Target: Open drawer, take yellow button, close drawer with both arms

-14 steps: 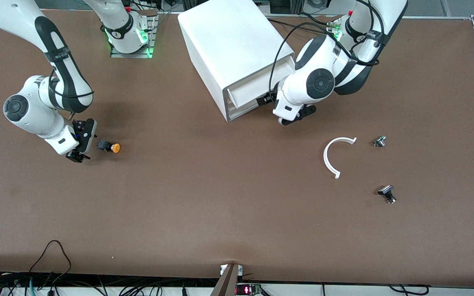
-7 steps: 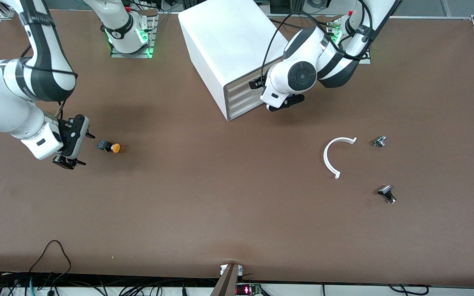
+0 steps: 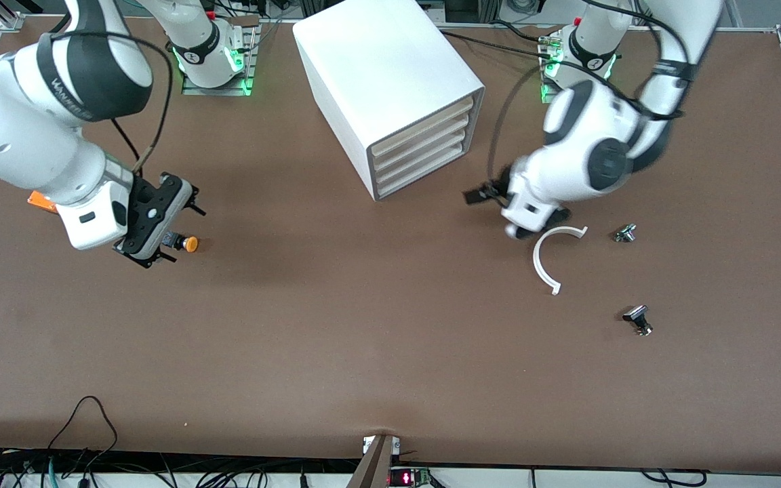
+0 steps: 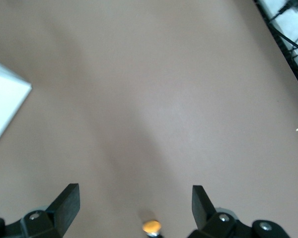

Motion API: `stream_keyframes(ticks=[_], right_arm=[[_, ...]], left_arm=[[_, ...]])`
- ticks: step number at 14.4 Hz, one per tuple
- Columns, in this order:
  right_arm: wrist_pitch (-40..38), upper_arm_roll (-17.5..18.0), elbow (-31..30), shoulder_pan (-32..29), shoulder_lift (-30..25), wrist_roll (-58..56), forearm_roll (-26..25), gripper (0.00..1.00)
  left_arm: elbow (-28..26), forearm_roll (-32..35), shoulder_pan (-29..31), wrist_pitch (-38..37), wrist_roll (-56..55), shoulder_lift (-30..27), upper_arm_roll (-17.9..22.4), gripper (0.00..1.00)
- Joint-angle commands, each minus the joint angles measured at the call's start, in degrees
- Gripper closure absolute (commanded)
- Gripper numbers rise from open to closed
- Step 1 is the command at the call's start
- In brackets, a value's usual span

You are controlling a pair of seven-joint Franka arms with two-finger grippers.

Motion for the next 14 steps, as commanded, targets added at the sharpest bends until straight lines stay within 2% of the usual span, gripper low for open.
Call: stream_keyframes(ticks=[1,4,6,7,9,11,13,14], right_arm=[[-0.69,0.57,0.21,-0.35,-0.5,13.41,0.37,0.0],[-1.56,1.1,-0.76,-0.35,-0.5,32.64,-0.51,0.0],[-4.97,1.01,-2.51,-0.44,-0.93,44.26,-0.68,0.0],[-7.86,0.66,-2.78,-0.44,-1.2,49.53,-1.38,0.0],[-10.17,-2.4,-4.27,-0.44,-1.55,53.71,-5.93,0.0],[-9.92,-6.53,-4.45,-0.44,-1.55,53.54,-10.94,0.0],[-9.48,-6.81,-3.67,-0.44,-2.42,53.46,-20.33,0.0],[-9.21,-6.99,-3.23,-0.53,-3.56,53.46,-22.28,0.0]], left_arm=[[4.19,9.26,2.02,-6.37,11.34,-2.69,2.9,0.0],[10.17,17.89,5.45,-15.09,19.53,-5.94,3.26,0.0],[11.24,20.54,6.69,-15.9,28.2,-9.36,5.27,0.0],[11.16,20.55,6.69,-15.81,32.6,-11.56,7.72,0.0],[8.71,19.94,6.69,-16.25,35.1,-17.26,11.24,0.0],[3.54,19.06,6.78,-16.51,35.02,-24.12,13.44,0.0],[2.89,17.83,6.78,-17.65,34.93,-24.94,14.86,0.0],[3.59,17.74,7.04,-17.48,35.02,-24.16,14.86,0.0]])
